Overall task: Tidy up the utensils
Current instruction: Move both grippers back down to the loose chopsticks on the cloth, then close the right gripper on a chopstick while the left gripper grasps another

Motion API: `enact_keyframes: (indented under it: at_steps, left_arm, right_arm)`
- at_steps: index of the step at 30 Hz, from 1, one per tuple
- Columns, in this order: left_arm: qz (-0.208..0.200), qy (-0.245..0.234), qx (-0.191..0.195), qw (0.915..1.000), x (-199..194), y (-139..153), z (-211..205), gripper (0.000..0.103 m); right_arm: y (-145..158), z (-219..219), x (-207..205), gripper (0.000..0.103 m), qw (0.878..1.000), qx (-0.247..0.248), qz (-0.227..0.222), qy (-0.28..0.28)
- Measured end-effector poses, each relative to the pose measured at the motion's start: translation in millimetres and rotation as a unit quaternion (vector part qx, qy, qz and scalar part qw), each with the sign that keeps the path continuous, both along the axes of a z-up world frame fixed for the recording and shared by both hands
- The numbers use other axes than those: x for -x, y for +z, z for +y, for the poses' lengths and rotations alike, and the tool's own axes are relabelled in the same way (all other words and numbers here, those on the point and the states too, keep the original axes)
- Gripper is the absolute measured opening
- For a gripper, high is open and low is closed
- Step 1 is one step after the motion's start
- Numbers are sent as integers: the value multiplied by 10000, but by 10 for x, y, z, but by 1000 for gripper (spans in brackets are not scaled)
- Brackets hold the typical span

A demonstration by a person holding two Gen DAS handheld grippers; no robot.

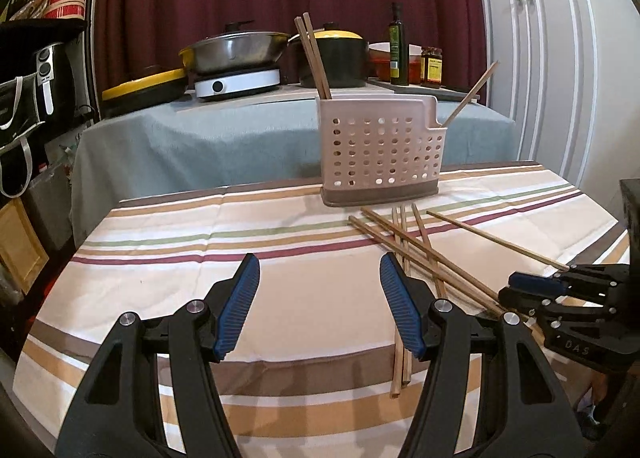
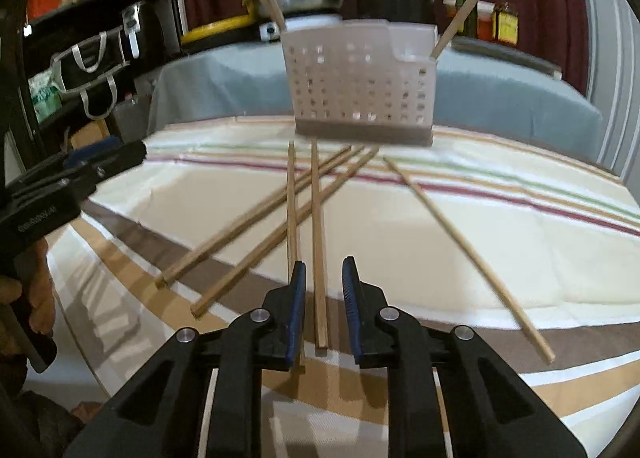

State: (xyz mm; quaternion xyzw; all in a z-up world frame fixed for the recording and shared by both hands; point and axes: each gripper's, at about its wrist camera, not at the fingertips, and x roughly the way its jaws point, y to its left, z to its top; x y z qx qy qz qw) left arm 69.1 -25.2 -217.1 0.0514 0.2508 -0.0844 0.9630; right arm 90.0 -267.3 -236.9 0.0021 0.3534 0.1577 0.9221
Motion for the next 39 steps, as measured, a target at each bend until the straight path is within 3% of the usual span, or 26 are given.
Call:
enact_keyframes:
  at_steps: [3,5,24,35,37,39]
  left_arm:
    - [58,-18,17,10000,0,-32,9,61]
    - [102,-32,32,9999,4,-64,2,61]
    - [780,-388,-103,9961,126,-527,-183,46]
    - [857,-518,-216,9947,132,-596,-279,44]
    - [941,-585,-223,9936,133,-639,-312,36]
    - [946,-577,-204,9936,144,-640,-304,36]
  right_arm:
    - [-62,13,-21,8,9998,38,192,19]
    - [-63,7,-8,7,9998,45,174,-2]
    - [-68,-333,195,7,9989,4,11,-458]
    - [-74,-351,222,7,9989,-73,-1,-466]
    - [-74,-355,221,7,9989,-85,-1,-464]
    - [-66,-358,230,7,9989,-82,-17,-468]
